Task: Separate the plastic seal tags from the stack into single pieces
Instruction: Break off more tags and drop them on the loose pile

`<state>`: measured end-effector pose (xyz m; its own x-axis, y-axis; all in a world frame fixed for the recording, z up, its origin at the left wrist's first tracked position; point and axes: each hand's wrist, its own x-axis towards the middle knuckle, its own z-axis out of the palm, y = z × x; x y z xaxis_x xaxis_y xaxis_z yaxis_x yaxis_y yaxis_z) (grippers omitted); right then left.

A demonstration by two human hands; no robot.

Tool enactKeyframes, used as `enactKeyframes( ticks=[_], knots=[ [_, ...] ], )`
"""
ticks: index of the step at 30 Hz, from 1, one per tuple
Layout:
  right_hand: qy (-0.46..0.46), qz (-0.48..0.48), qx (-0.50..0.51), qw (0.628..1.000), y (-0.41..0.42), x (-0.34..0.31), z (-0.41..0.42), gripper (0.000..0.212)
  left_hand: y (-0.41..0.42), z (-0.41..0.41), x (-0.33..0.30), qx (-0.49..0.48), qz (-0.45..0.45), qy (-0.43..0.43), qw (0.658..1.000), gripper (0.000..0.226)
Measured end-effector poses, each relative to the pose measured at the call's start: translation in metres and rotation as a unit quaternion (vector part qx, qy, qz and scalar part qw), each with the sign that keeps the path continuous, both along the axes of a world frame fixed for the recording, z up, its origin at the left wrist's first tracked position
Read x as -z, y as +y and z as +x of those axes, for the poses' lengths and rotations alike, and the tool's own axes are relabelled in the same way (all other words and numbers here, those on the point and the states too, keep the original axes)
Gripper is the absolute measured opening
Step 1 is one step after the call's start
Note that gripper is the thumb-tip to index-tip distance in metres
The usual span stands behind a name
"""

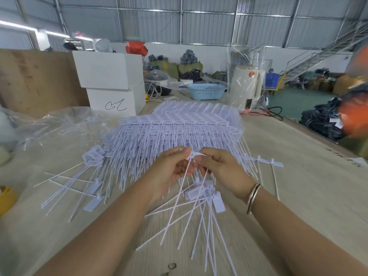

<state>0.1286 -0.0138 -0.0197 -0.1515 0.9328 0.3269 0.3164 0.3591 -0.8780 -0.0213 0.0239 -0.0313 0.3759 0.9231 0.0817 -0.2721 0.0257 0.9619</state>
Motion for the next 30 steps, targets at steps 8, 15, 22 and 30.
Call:
enactKeyframes(
  ticks=[8,15,22,30],
  knots=[
    [0.082,0.095,0.006,0.992,0.001,-0.004,0.004,0.026,0.011,-0.012,-0.009,-0.050,-0.066,-0.093,0.992,0.025],
    [-0.063,-0.095,-0.081,0.990,0.000,0.000,0.016,0.019,0.016,-0.031,-0.012,-0.040,0.131,0.208,0.969,0.028],
    [-0.279,0.005,-0.009,0.960,0.008,0.013,0.015,0.023,0.009,-0.003,0.024,-0.081,0.255,0.418,0.868,0.028],
    [-0.282,-0.063,-0.007,0.957,-0.004,-0.022,0.043,0.026,0.004,-0.008,0.011,-0.080,0.262,0.562,0.781,0.065]
  ],
)
